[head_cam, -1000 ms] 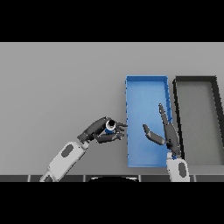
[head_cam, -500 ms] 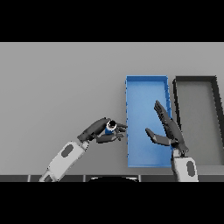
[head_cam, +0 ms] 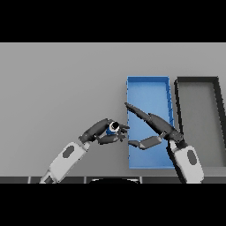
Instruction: Pick up the blue pipe and place it into the blue bin.
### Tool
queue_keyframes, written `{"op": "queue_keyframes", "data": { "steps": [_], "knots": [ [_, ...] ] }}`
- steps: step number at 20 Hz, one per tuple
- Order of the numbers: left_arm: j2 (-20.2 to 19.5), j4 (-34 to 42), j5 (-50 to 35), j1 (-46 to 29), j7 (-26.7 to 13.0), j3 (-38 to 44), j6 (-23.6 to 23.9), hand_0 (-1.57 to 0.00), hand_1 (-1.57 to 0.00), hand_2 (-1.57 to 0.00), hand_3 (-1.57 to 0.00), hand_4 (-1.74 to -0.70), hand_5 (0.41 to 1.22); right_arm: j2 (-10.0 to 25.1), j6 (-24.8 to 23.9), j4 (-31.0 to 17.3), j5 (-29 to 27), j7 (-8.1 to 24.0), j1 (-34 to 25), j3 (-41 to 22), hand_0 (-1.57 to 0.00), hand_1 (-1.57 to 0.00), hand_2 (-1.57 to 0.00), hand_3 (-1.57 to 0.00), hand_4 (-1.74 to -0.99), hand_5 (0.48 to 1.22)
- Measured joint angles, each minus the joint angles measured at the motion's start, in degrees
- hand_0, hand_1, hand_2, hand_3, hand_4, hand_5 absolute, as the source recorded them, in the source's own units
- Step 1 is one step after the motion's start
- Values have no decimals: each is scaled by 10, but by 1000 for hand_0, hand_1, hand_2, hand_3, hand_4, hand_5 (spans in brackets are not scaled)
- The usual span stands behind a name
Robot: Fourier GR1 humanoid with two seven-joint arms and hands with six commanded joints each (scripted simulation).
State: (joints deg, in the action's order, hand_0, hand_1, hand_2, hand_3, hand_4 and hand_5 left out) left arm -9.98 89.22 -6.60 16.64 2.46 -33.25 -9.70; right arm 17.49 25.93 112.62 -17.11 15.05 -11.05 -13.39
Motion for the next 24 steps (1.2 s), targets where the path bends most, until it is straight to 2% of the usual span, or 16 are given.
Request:
{"op": "queue_keyframes", "data": {
  "steps": [2,5,8,10,12,13,14,15,16,17,18,19,20,21,22,24],
  "knots": [
    [5,-3,-5,3,2,1,-4,-1571,-1571,-1571,-1486,-1741,1221,-13,11,-9,20,7,-27,-26,1,1,1,1,-1276,527],
    [4,-1,-7,0,11,-2,-13,-1571,-1571,-1571,-1516,-1741,1221,-25,24,-24,19,25,-64,-45,1,1,1,1,-1232,531],
    [2,3,-16,-2,16,-1,-25,-1571,-1571,-1571,-1536,-1741,1221,-52,29,-43,23,46,-95,-70,1,1,1,1,-1225,529],
    [1,-2,-10,3,8,1,-23,-1571,-1571,-1571,-1538,-1741,1221,-69,32,-73,32,51,-125,-74,1,1,1,1,-1219,511],
    [-6,-9,7,8,17,0,-22,-1571,-1571,-1571,-1535,-1737,1221,-84,34,-88,31,51,-144,-79,1,-12,-29,-2,-1222,506],
    [-4,3,-1,-2,14,-3,-24,-1571,-1571,-1571,-1484,-1736,1221,-87,40,-108,36,49,-156,-76,-53,-84,-102,-46,-1245,506],
    [-1,2,-14,2,5,3,-28,-1394,-1326,-1320,-1288,-1737,1221,-95,43,-110,29,50,-166,-80,-181,-225,-237,-161,-1294,509],
    [-8,-3,6,2,15,0,-24,-1182,-1078,-1063,-1030,-1682,1221,-97,52,-121,24,53,-176,-80,-345,-375,-379,-296,-1335,507],
    [-27,2,21,11,-15,-9,-32,-991,-878,-850,-824,-1552,1221,-101,56,-127,18,65,-192,-81,-527,-534,-531,-440,-1362,508],
    [-36,6,29,13,-48,-20,-42,-818,-706,-680,-659,-1480,1221,-107,61,-142,24,66,-201,-86,-718,-699,-739,-635,-1430,522],
    [-40,12,33,15,-69,-12,-42,-776,-706,-686,-583,-1533,1221,-105,70,-148,27,51,-204,-86,-888,-873,-905,-768,-1486,550],
    [-27,5,35,15,-60,-6,-40,-935,-879,-863,-781,-1574,1221,-110,72,-148,14,46,-206,-90,-1025,-1013,-1038,-868,-1530,606],
    [-18,0,45,16,-52,-1,-30,-1063,-1017,-969,-939,-1607,1221,-112,77,-147,-7,42,-200,-93,-1134,-1124,-1145,-957,-1562,666],
    [-12,-3,37,12,-37,4,-30,-1164,-1128,-1051,-1065,-1634,1221,-112,75,-145,-27,62,-204,-96,-1221,-1214,-1230,-1080,-1526,728],
    [-7,-3,32,7,-36,8,-28,-1246,-1217,-1115,-1166,-1655,1221,-119,70,-152,-37,66,-206,-99,-1291,-1285,-1298,-1178,-1495,826],
    [11,-1,22,-8,-32,13,-28,-1363,-1344,-1254,-1312,-1686,1221,-116,72,-156,-51,36,-197,-99,-1392,-1388,-1396,-1320,-1452,968]
  ]
}}
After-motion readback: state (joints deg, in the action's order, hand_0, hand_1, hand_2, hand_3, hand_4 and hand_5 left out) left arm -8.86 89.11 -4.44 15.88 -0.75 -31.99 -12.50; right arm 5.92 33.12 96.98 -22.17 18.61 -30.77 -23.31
